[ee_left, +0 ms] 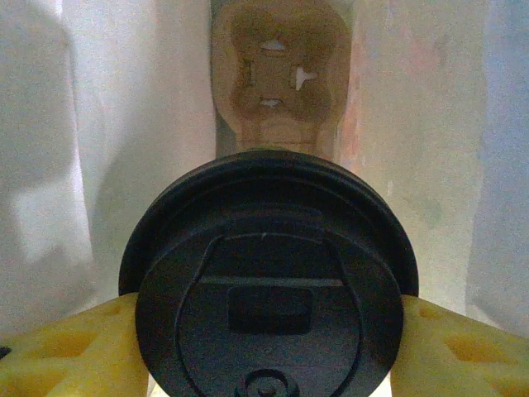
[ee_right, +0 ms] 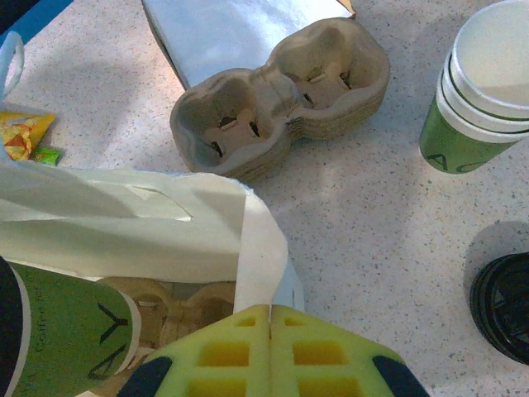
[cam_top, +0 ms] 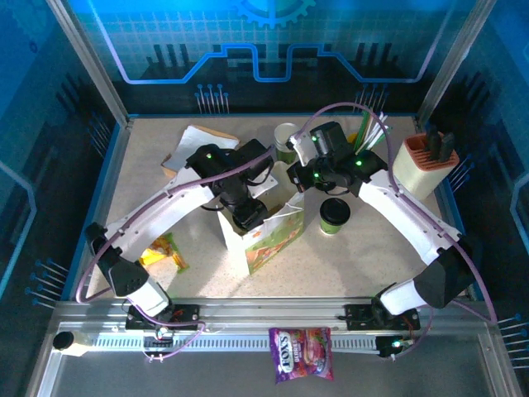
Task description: Pack the takeout coffee
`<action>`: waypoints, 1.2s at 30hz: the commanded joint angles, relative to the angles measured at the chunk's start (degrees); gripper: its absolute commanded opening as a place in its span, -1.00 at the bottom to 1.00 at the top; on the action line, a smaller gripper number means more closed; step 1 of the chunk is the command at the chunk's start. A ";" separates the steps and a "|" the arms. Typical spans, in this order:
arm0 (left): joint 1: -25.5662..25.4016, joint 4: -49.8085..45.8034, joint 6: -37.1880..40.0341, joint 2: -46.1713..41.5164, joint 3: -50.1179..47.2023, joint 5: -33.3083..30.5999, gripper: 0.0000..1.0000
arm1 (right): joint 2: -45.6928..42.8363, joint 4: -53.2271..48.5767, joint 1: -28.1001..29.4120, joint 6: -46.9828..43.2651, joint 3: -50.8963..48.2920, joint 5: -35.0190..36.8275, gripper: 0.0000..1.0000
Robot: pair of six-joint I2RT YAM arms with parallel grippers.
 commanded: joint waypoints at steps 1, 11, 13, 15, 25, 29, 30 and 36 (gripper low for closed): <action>-0.37 -0.32 -1.82 0.67 -0.19 0.26 0.12 | -0.89 -0.32 -0.02 0.05 -0.97 -0.06 -0.89; -0.64 -0.45 -1.59 2.21 -1.21 -0.93 0.13 | -0.66 -0.19 -0.01 0.07 -0.90 -0.33 -0.88; -0.67 -0.47 -1.44 2.52 -1.40 -0.80 0.13 | -0.57 -0.20 0.00 0.13 -0.92 -0.42 -0.88; -0.64 -0.29 -1.23 2.45 -1.73 -0.76 0.13 | -0.53 -0.13 0.00 0.06 -0.90 -0.42 -0.88; -0.39 0.86 -0.28 2.45 -3.90 -0.31 0.13 | -0.12 0.08 -0.05 -0.03 -0.91 -0.28 -0.88; -0.01 1.43 -0.37 1.80 -5.35 -0.30 0.13 | -0.16 0.16 -0.08 -0.01 -1.08 -0.20 -0.89; 0.08 1.53 -0.47 1.64 -5.80 -0.32 0.13 | -0.16 0.15 -0.08 -0.03 -1.07 -0.18 -0.89; 0.26 2.53 -0.58 0.81 -7.71 -0.23 0.13 | -0.22 0.13 -0.08 0.10 -1.07 -0.37 -0.88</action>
